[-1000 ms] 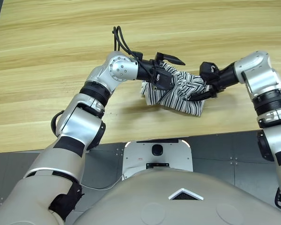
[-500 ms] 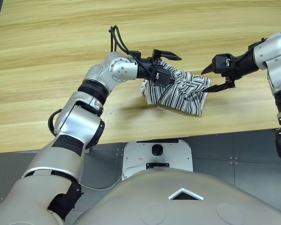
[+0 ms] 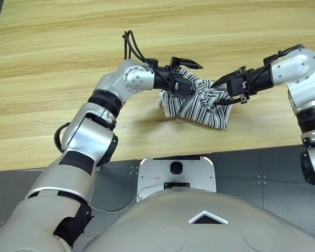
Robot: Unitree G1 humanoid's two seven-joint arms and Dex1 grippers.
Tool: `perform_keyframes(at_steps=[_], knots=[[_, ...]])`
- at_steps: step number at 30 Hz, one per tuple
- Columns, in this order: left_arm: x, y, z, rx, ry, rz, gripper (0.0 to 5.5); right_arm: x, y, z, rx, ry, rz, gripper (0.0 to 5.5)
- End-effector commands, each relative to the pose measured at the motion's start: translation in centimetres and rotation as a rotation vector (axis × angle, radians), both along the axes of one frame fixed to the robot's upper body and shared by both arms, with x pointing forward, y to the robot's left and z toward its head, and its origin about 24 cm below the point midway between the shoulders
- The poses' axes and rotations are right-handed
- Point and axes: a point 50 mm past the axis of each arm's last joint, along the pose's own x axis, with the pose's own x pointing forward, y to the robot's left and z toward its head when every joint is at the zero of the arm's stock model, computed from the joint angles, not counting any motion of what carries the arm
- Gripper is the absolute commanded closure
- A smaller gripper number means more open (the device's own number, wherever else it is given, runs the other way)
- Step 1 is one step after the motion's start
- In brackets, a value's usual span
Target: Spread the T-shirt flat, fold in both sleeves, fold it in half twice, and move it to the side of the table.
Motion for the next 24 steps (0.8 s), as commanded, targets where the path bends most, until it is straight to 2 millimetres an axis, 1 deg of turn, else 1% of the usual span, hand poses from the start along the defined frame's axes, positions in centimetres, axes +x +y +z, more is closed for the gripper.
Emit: perform_keyframes(at_steps=[1, 7, 10, 13, 19, 23, 24], knots=[[0.2, 0.0, 0.2, 0.011, -0.013, 0.003, 1.75, 0.7, -0.4, 0.4, 0.056, 0.032, -0.063, 3.73], [0.2, 0.1, 0.1, 0.013, -0.013, 0.005, 1.75, 1.7, -1.6, 0.1, 0.057, 0.057, -0.174, 4.85], [0.2, 0.2, 0.1, 0.013, -0.013, 0.004, 1.75, 2.2, -2.2, -0.6, 0.017, 0.059, -0.246, 5.35], [0.2, 0.2, 0.1, 0.015, -0.014, 0.003, 1.75, 2.1, -2.9, -1.5, -0.058, 0.096, -0.294, 5.39], [0.1, 0.1, 0.0, 0.012, -0.014, 0.001, 1.75, 1.4, -3.5, -3.0, -0.168, 0.161, -0.317, 5.39], [0.0, 0.2, -0.1, 0.013, -0.013, 0.003, 1.75, 1.5, -3.6, -3.0, -0.162, 0.166, -0.349, 5.39], [0.0, 0.2, -0.2, 0.016, -0.013, 0.004, 1.75, 1.8, -3.5, -3.0, -0.141, 0.175, -0.390, 5.39]])
